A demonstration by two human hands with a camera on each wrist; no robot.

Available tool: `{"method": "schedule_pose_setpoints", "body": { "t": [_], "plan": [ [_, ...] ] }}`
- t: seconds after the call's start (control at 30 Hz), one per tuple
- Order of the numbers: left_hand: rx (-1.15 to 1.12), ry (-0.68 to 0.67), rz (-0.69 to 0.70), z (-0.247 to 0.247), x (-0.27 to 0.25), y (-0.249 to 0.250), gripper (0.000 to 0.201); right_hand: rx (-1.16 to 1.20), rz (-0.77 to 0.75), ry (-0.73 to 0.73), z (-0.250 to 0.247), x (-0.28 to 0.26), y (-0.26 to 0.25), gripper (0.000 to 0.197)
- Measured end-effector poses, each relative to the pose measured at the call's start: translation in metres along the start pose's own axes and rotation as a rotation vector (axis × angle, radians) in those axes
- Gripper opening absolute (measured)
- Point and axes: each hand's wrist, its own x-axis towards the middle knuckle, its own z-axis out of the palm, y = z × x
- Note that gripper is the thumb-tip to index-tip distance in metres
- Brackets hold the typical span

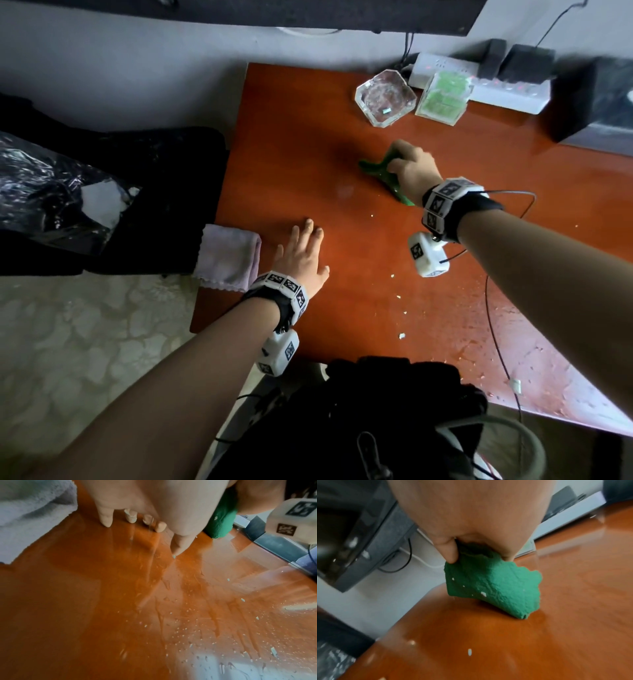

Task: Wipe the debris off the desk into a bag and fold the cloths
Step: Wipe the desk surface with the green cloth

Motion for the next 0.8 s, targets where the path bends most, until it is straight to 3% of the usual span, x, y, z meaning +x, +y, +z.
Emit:
{"method": "schedule_pose_setpoints", "body": {
  "t": [0.17,0.27,0.4,0.8],
  "plan": [
    [-0.024,0.000,-0.027,0.003,-0.006,0.005,0.077,-0.012,0.010,-0.114,0.031,-0.019,0.025,0.022],
    [-0.023,0.007,-0.042,0.009,-0.011,0.008,0.078,0.109,0.083,-0.155,0.034,-0.032,0.040,0.021],
    [-0.022,0.011,-0.043,0.021,-0.020,0.011,0.078,0.064,0.086,-0.207,0.031,-0.053,0.059,0.019],
    [0.153,-0.004,0.105,0.070,-0.075,0.013,0.082,0.095,0.141,-0.085,0.058,-0.172,0.110,0.018]
  ]
}}
